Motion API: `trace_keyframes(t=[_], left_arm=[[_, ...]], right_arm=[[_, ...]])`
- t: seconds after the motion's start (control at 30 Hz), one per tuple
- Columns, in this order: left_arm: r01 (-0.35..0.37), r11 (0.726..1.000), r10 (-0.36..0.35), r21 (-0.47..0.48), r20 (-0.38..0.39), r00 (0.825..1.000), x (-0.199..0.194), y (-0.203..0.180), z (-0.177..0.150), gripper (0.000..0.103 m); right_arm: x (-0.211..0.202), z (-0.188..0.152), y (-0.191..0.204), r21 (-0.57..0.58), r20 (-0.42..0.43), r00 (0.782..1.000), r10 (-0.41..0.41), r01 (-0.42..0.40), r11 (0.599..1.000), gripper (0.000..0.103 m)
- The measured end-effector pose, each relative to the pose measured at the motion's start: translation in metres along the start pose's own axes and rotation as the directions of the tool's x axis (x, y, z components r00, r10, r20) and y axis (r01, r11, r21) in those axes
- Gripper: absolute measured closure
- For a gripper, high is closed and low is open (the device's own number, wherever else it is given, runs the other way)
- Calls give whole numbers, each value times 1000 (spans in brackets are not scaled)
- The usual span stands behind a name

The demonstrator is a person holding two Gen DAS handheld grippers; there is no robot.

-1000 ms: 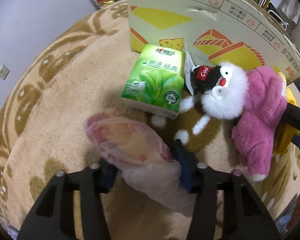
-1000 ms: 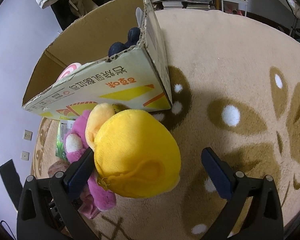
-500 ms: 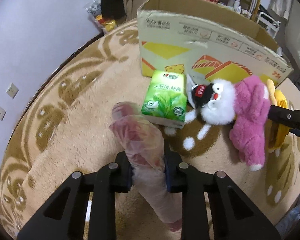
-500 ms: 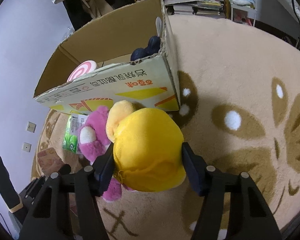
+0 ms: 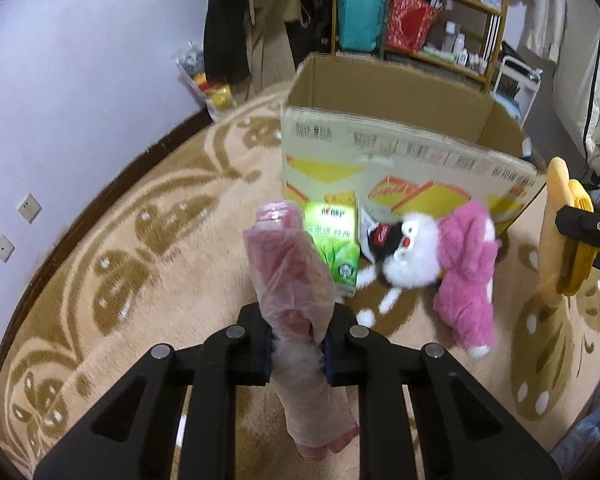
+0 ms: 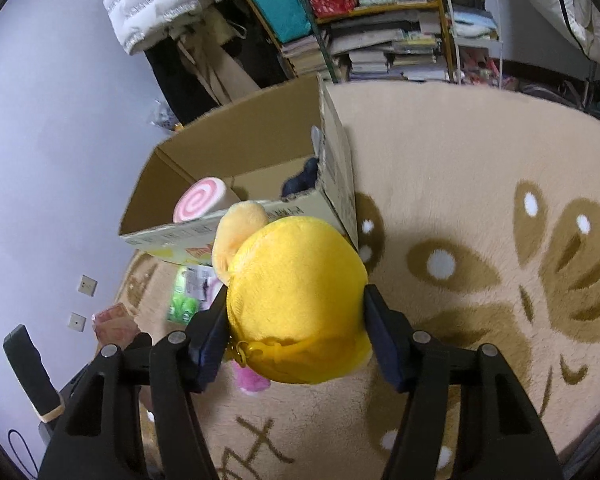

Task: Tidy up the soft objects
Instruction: 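Lift the yellow plush with the right tool while the left tool carries the wrapped roll over the box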

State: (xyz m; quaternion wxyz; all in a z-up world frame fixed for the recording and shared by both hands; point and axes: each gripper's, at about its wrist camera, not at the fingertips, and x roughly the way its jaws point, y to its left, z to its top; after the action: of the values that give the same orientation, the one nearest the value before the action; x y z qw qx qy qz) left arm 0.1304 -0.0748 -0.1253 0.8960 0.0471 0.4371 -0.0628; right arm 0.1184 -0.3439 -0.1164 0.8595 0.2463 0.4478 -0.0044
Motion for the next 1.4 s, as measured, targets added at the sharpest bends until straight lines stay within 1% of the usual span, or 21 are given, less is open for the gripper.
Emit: trace_keyframes(t=[0.1, 0.2, 0.27, 0.33, 0.47, 0.57, 0.67, 0.73, 0.8, 0.9, 1.07, 1.13, 1.2, 1.23, 1.3, 1.4], left_arm=[[-10, 1000, 10, 8, 42, 999, -10, 1, 5, 86], [21, 1000, -22, 10, 84, 996, -27, -1, 12, 86], [18, 999, -22, 33, 132, 991, -41, -5, 19, 87], [16, 999, -24, 47, 177, 984, -54, -7, 26, 87], [13, 999, -24, 44, 247, 969, -75, -9, 40, 87], [1, 998, -18, 57, 300, 954, -87, -11, 51, 87], [-9, 998, -15, 69, 330, 944, -91, -13, 64, 87], [-1, 998, -22, 68, 341, 940, -91, -12, 73, 87], [2, 998, -26, 68, 361, 932, -93, -11, 84, 87], [3, 997, -34, 77, 401, 915, -98, -11, 102, 86], [1, 997, -38, 82, 444, 895, -98, -14, 125, 86], [-3, 995, -43, 101, 457, 888, -93, -18, 133, 86], [-6, 994, -48, 113, 464, 885, -86, -21, 139, 86], [-4, 994, -48, 112, 462, 886, -82, -22, 142, 86], [13, 995, -56, 99, 446, 893, -72, -21, 148, 86], [30, 996, -65, 88, 426, 902, -60, -20, 155, 86]], right_arm=[[-11, 1, 8, -33, 38, 999, 2, -1, 999, 37], [-22, 7, 14, -52, 77, 997, 23, -19, 998, 37], [-32, 11, 20, -61, 114, 993, 40, -34, 998, 37], [-38, 14, 24, -75, 140, 989, 52, -42, 996, 37], [-48, 17, 32, -101, 181, 982, 60, -42, 994, 37], [-63, 22, 41, -127, 243, 969, 34, -3, 992, 37], [-74, 29, 51, -163, 295, 954, 41, 8, 987, 37], [-80, 33, 56, -183, 322, 946, 46, 14, 983, 37], [-83, 39, 60, -194, 349, 936, 48, 22, 981, 37], [-81, 49, 62, -201, 369, 927, 63, 13, 980, 37], [-76, 59, 67, -225, 399, 913, 77, 16, 974, 37], [-73, 63, 68, -227, 415, 906, 76, 22, 974, 37], [-69, 66, 68, -221, 437, 897, 68, 33, 975, 37], [-66, 66, 67, -224, 441, 895, 67, 37, 974, 37], [-59, 69, 68, -232, 448, 892, 57, 54, 971, 37], [-47, 73, 68, -245, 439, 897, 54, 62, 968, 37]])
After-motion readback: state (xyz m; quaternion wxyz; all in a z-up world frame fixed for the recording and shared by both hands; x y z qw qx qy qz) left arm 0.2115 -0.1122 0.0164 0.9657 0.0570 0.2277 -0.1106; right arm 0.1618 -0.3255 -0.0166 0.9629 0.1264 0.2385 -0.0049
